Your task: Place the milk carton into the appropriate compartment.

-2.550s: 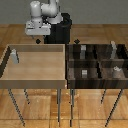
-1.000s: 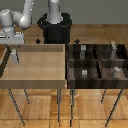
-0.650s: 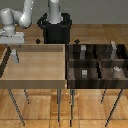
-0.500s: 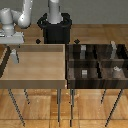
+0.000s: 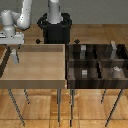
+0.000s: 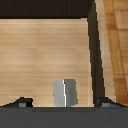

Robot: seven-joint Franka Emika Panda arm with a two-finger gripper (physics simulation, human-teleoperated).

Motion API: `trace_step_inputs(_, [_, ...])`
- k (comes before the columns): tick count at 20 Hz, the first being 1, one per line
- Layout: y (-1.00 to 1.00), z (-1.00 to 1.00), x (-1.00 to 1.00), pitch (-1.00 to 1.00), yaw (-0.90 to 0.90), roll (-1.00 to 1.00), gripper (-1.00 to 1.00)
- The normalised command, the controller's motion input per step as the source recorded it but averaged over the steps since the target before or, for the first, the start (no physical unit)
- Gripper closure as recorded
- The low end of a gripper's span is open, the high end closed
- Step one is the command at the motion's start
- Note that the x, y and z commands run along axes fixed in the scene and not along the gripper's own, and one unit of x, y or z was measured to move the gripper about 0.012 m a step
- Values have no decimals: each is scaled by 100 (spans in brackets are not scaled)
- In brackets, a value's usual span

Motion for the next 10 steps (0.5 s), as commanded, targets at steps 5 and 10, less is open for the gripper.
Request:
trace_step_inputs(5, [0,-40,0,0,0,0,-100])
trace_step_inputs(10, [0,0,0,0,0,0,100])
